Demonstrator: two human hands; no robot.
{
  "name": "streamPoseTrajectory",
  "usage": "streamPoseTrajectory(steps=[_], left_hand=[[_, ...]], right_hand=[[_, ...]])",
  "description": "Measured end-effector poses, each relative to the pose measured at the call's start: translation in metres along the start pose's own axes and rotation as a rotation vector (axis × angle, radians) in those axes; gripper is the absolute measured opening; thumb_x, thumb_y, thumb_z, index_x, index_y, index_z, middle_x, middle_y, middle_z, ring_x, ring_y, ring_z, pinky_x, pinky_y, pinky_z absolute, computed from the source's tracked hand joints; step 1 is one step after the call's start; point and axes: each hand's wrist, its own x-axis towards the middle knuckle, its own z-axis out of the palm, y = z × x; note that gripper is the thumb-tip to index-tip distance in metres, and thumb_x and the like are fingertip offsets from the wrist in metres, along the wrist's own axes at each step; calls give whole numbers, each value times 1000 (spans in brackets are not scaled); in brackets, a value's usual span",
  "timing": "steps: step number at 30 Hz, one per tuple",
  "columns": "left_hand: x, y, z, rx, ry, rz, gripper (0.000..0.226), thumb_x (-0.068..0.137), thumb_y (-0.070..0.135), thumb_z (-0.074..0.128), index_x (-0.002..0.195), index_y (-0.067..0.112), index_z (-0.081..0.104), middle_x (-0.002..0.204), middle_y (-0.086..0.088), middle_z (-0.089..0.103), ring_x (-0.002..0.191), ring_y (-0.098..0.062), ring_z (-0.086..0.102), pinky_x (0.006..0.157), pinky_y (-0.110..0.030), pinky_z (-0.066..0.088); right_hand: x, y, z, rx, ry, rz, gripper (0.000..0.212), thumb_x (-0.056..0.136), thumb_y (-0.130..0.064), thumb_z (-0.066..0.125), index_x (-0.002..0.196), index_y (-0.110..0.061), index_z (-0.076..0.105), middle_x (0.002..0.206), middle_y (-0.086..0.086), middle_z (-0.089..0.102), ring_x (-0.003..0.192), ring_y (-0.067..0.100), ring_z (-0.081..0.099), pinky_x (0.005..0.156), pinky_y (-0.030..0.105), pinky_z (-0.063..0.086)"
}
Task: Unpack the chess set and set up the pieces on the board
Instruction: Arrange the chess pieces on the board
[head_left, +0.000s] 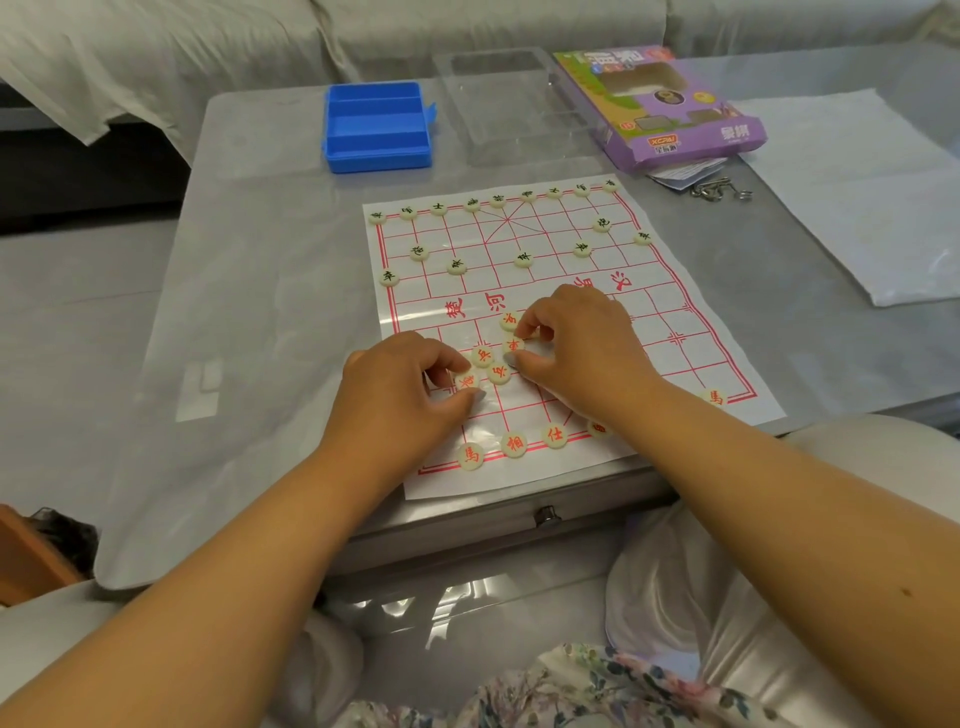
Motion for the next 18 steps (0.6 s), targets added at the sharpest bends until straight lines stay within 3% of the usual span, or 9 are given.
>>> streamPoseTrajectory(steps=[4,9,13,18], left_hand=[[-1,0,-1,-4,1,17,28,79,41,71,102,26,68,81,22,51,74,-6,52,83,-31,51],[-2,2,-1,-15,17,39,26,79,40,72,100,27,68,82,21,53,74,-7,54,78,-26,50],[-7,2,0,-18,26,36,28,78,39,72,102,26,68,85,17,56,75,-8,55,74,-23,50],[-17,1,1,-28,40,27,26,78,36,73,100,25,68,84,18,57,72,-8,55,61,-10,39]], right_hand=[[-1,6,-11,11,29,4,29,83,-48,62,104,-28,67,89,-11,49,87,8,42,78,26,33],[-8,24,-39,98,60,57,29,84,-43,63,107,-25,67,87,-9,55,81,8,49,74,23,42],[-25,56,-56,140,81,136,25,85,-39,64,104,-24,66,79,-13,51,69,8,48,61,14,37],[-58,100,-73,126,10,240,19,85,-34,65,102,-24,65,80,-12,52,71,11,50,59,18,39]])
